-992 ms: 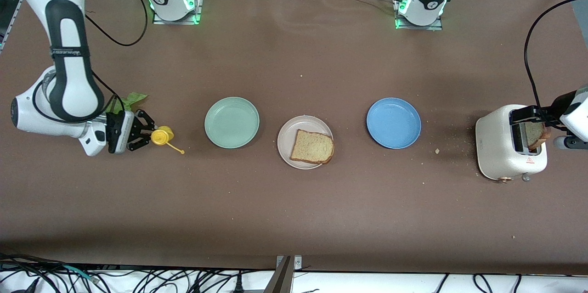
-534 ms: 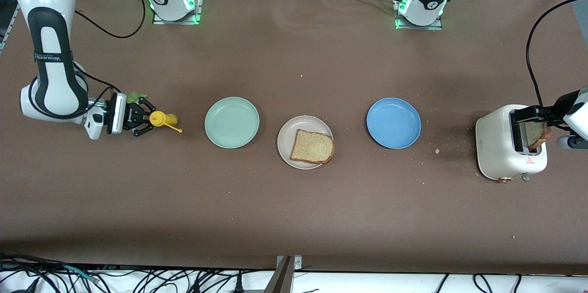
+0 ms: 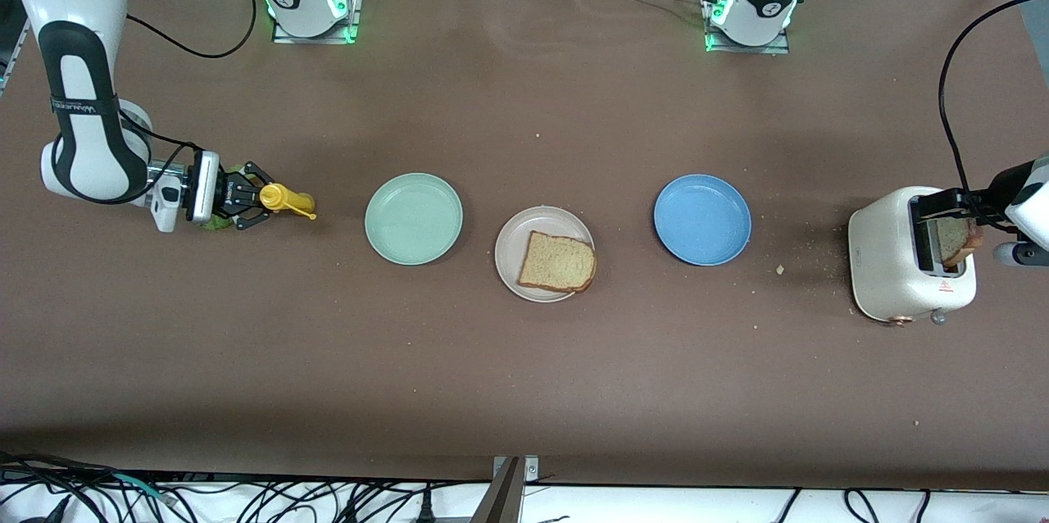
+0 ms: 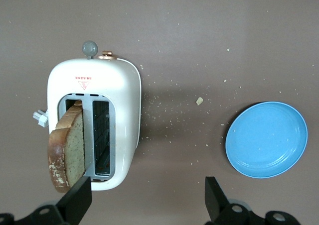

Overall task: Make sandwich in beige plate with both arms
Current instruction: 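Carry the mustard back and set it down beside the lettuce, then open the right gripper and draw it back from the mustard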

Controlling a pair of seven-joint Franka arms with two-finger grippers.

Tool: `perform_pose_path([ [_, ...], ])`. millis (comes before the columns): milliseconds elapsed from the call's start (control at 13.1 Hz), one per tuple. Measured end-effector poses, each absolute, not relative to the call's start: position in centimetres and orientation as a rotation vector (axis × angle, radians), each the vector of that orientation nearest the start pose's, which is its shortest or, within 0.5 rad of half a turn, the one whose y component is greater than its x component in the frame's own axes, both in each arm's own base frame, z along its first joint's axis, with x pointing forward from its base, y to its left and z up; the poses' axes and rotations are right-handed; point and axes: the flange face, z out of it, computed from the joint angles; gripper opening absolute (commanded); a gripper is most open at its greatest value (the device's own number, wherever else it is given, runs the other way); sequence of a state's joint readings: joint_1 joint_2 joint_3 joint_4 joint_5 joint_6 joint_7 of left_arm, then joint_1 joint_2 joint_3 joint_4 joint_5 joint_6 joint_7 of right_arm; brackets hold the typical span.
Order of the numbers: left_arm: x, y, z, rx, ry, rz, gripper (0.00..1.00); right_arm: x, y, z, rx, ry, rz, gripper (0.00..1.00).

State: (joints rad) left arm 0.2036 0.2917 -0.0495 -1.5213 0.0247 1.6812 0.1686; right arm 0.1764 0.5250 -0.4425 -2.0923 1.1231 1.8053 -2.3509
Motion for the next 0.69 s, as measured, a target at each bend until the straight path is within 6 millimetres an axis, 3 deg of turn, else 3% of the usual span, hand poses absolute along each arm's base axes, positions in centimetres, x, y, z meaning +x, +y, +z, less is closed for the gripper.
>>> perform_pose_path([
  [76, 62.7, 10.3, 48.2, -3.146, 0.028, 0.207, 1.0, 52.0, -6.9, 16.4, -1.783, -1.436, -0.656, 0.54],
  [229, 62.7, 10.3, 48.3, -3.146, 0.028, 0.207, 1.0, 51.9, -6.7, 15.7, -1.78, -1.43, -0.662, 0.87],
  [305, 62.7, 10.3, 48.3, -3.146, 0.028, 0.207, 1.0, 51.9, -6.7, 15.6, -1.779, -1.429, -0.661, 0.95],
  [534, 62.7, 10.3, 48.3, -3.146, 0.028, 0.205, 1.0, 51.7, -7.0, 15.6, -1.774, -1.414, -0.667, 0.98],
  [686, 62.7, 10.3, 48.3, -3.146, 0.028, 0.205, 1.0, 51.8, -8.4, 16.0, -1.794, -1.391, -0.676, 0.99],
])
